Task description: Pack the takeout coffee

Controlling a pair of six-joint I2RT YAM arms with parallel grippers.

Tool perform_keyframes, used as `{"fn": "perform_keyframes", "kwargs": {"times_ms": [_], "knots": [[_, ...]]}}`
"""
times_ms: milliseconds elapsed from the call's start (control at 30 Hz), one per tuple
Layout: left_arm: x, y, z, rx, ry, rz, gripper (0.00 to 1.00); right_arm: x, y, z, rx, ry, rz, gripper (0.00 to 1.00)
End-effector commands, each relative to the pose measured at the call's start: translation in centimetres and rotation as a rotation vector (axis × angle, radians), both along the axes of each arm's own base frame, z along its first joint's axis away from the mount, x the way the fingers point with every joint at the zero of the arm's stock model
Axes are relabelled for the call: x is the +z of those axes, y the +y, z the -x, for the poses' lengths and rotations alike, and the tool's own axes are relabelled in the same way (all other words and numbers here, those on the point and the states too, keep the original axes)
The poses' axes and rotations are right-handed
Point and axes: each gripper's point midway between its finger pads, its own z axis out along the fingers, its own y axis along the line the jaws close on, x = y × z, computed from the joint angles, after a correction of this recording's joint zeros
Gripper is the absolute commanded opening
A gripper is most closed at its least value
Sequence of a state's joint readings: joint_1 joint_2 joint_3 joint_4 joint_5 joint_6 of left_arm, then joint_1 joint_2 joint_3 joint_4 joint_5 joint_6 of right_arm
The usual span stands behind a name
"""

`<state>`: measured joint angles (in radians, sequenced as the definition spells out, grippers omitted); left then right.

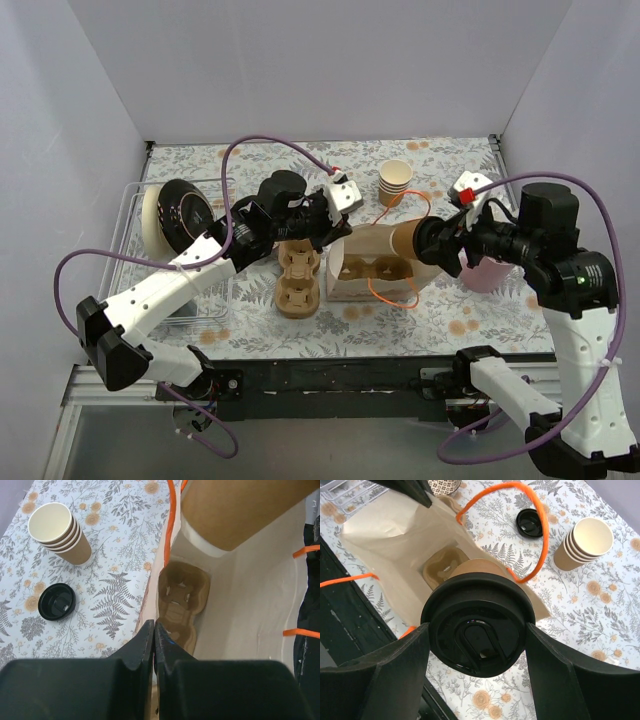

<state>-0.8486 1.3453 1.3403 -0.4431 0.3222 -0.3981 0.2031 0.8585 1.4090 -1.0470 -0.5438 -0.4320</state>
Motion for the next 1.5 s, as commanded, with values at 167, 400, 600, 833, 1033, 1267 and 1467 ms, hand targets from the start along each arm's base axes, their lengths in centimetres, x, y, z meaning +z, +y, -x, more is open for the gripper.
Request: {"fn": "perform_keyframes", "kwargs": {"times_ms": [167,400,600,833,1033,1267,1467], "knots": [[3.7,-1.3,-0.2,-0.07,-0.131,0.063,0.0,2.2,1.1,-1.0,0.068,-0.085,0.073,0.5],[4.1,-1.8,-0.7,-0.08,-0.176,0.077,0.0,0.6,1.8,-0.5,0.133,-0.073,0.2,0.5],[5.3,-0.6,-0.4,-0.043,-0.28,0.146,0.0,0.1,3.2,-0.5,0.172,-0.127,0.325,0.5],[5.4,-0.6,-1.6,-0.016,-0.399,0.17,0.0,0.8,3.5,-2.7,0.148,-0.283,0.445,0.52],[6.4,0.2,-1.6,0.02,-0.452,0.22,0.0,-0.3,4.6,-2.8,0.204,-0.343,0.487,0.51],[5.8,0.2,-1.3,0.01,-0.443,0.232,0.0,-2.1,4.9,-3.2,0.236,-0.349,0.559,0.5],[3.4,0.1,-0.7,-0.011,-0.366,0.186,0.0,-2.9,5.6,-3.8,0.235,-0.393,0.613,0.5]]}}
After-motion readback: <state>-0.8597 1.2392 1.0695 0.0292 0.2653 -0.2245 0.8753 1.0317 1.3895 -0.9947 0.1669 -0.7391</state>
